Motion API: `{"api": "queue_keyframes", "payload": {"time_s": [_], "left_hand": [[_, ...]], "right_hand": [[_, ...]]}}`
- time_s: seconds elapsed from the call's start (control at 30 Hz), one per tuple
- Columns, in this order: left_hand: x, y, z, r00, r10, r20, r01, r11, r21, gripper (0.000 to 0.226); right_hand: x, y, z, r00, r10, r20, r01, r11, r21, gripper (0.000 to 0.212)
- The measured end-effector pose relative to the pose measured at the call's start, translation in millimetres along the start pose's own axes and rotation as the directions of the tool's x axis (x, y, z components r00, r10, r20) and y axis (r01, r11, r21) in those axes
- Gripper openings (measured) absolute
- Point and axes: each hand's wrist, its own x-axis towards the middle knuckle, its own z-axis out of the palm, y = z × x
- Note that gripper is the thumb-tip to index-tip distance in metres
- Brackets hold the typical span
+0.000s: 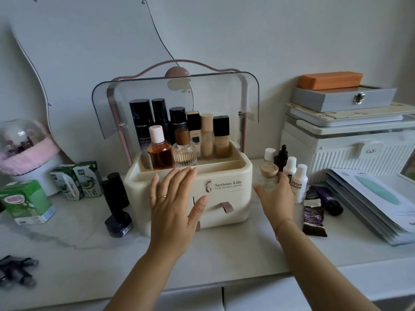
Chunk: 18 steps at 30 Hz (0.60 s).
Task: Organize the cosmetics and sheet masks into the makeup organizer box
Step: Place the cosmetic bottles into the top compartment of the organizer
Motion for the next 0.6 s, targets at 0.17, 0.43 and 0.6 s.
{"api": "queue_keyframes", "payload": {"time_s": [0.17,0.43,0.6], "left_hand": [[0.8,1.7,1.8,1.000,-0.007,-0.016,0.007,1.000,-0.012,0.062],[0.5,0.3,-1.3,1.000,0.001,-0.013,-0.002,1.000,-0.023,0.060],[0.7,1.2,0.0,1.000,-0.014,-0.008,0.013,0.999,-0.049,0.059]], "right_hand": [[12.9,4.2,5.5,0.998,0.054,0.010,-0.053,0.995,-0.086,0.051],[-27.1,-29.5,-30.6,0.985,-0.096,-0.145,0.101,0.994,0.032,0.032],[-75.2,-82.8,-55.9,0.940,-0.310,-0.142,0.331,0.930,0.161,0.052]]}}
